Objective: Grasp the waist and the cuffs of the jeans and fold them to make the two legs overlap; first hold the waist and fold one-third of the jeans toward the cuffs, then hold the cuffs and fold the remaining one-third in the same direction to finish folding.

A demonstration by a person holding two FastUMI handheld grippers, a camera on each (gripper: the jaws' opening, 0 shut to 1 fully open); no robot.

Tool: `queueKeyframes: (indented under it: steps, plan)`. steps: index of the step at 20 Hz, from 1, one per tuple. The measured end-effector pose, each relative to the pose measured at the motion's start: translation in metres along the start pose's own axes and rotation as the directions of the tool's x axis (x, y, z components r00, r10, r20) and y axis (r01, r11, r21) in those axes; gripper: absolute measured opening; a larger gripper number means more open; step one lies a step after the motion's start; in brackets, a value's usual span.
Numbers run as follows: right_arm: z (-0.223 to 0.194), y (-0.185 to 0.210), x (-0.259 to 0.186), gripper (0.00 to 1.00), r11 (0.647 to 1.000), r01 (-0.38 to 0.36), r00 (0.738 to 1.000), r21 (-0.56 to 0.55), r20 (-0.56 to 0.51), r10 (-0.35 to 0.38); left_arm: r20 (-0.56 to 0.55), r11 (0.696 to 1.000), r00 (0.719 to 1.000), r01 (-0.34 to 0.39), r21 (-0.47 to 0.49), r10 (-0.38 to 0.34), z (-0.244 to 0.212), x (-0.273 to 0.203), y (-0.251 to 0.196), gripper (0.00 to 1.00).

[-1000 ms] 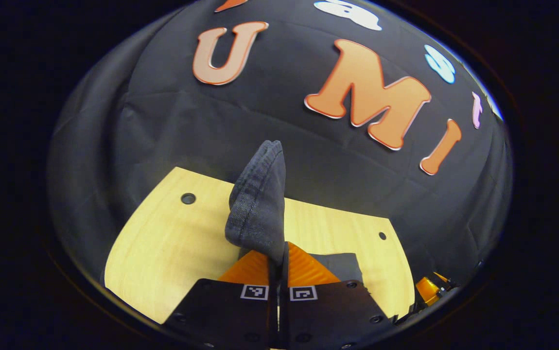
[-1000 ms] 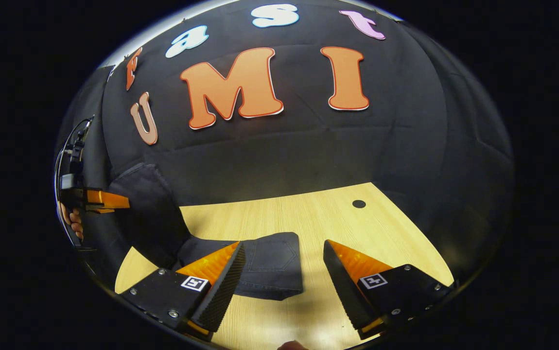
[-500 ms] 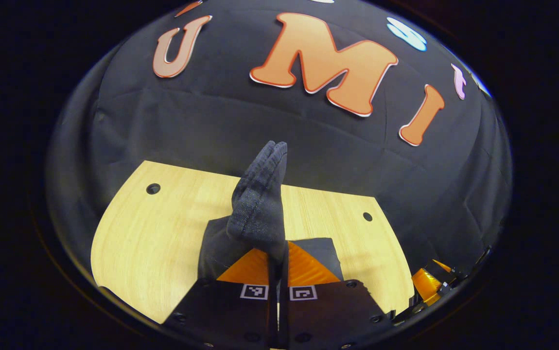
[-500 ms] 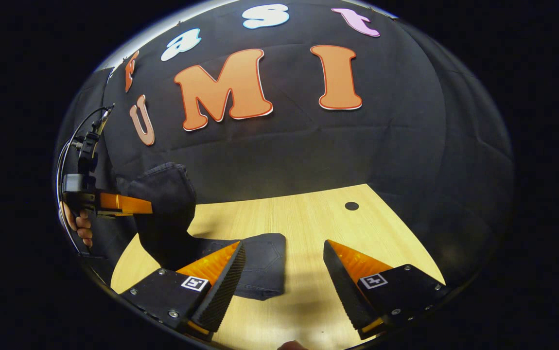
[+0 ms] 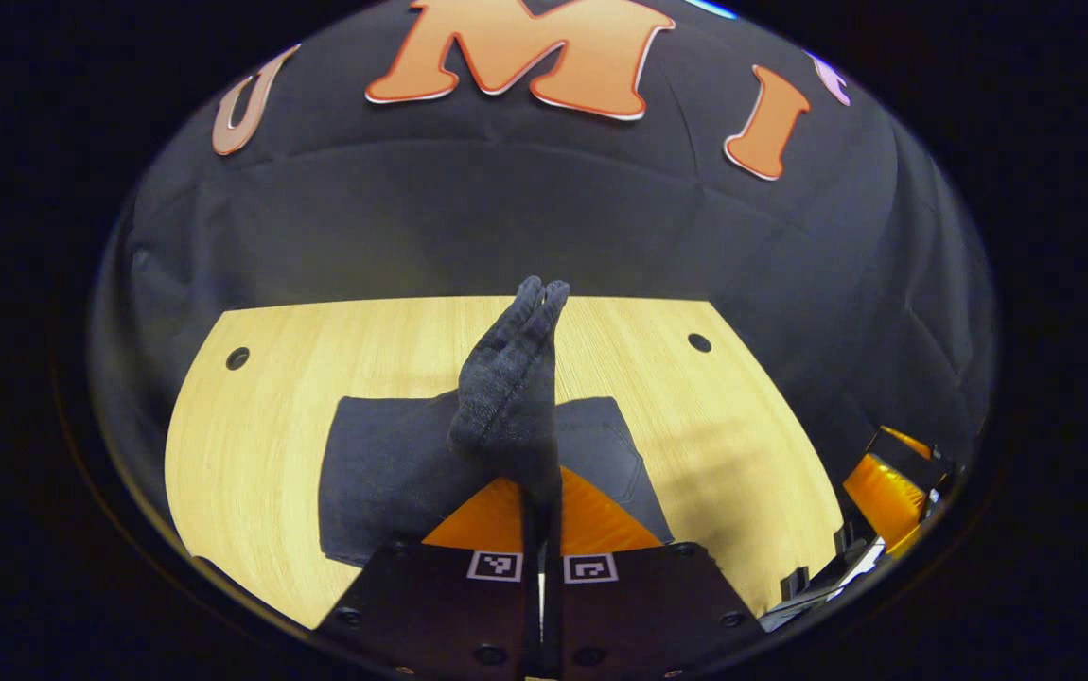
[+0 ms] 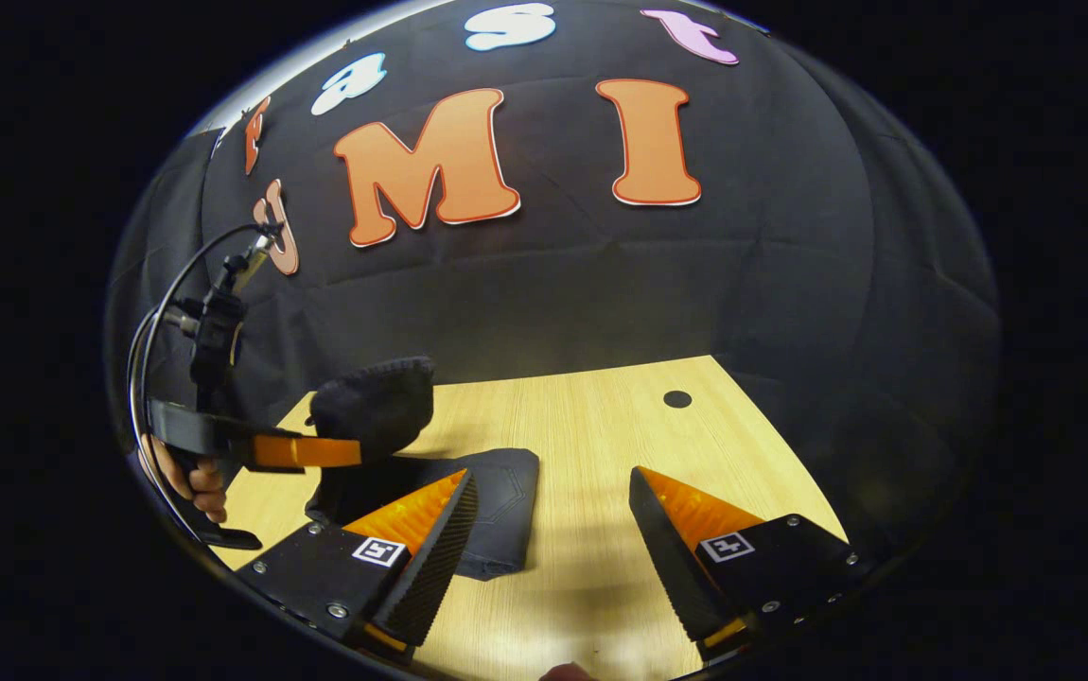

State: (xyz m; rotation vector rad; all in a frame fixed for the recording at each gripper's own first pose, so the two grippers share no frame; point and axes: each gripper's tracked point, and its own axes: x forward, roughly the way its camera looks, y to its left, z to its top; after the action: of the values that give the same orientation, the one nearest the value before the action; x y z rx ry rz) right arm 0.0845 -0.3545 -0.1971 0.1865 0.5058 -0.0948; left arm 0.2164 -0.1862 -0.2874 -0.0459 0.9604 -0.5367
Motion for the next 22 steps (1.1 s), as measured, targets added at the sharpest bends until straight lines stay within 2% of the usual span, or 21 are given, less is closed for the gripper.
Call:
queueKeyframes:
  steps: [3,5,9,10,11,12,13,16,19,21,22]
  plan:
    - [-0.001,-0.001,0.004,0.97,1.000,-0.004,1.000,0.005,-0.004,0.004,-0.033,1.000,0.999,0.015,0.015,-0.014,-0.008,0.012,-0.009,0.04]
    - [0.000,-0.001,0.007,0.97,1.000,-0.007,1.000,0.006,-0.006,0.007,-0.030,0.998,0.998,0.063,-0.005,-0.063,-0.010,0.014,-0.023,0.16]
    - [0.004,0.006,0.011,0.97,1.000,-0.014,1.000,0.000,0.001,0.014,0.013,0.996,0.996,0.094,-0.014,-0.093,-0.001,0.000,-0.017,0.51]
    - [0.007,0.008,0.012,0.97,1.000,-0.013,1.000,-0.008,0.011,0.013,0.037,0.996,0.995,0.090,-0.020,-0.090,0.005,-0.008,-0.012,0.60]
    - [0.011,0.011,0.012,0.97,1.000,-0.012,1.000,-0.018,0.021,0.012,0.068,0.996,0.994,0.082,-0.021,-0.080,0.012,-0.012,-0.007,0.66]
    - [0.014,0.015,0.012,0.98,1.000,-0.012,0.999,-0.028,0.034,0.013,0.106,0.998,0.993,0.059,-0.020,-0.057,0.020,-0.020,0.001,0.80]
    - [0.019,0.020,0.011,0.97,0.999,-0.012,0.998,-0.041,0.053,0.014,0.150,0.999,0.988,0.040,-0.016,-0.037,0.026,-0.030,0.009,0.89]
    - [0.040,0.041,0.004,0.97,0.995,-0.013,0.989,-0.102,0.145,0.028,0.315,0.999,0.948,-0.038,-0.006,0.038,0.053,-0.072,0.030,0.90]
    - [0.057,0.068,-0.003,0.97,0.987,-0.041,0.973,-0.153,0.216,0.074,0.467,0.994,0.879,-0.112,0.009,0.095,0.078,-0.123,0.046,0.89]
    - [0.062,0.084,-0.006,0.96,0.981,-0.060,0.965,-0.186,0.239,0.104,0.511,0.990,0.851,-0.139,0.007,0.116,0.078,-0.154,0.049,0.93]
    - [0.065,0.091,-0.008,1.00,0.978,-0.068,0.962,-0.200,0.248,0.117,0.533,0.987,0.835,-0.162,-0.002,0.138,0.076,-0.168,0.051,0.96]
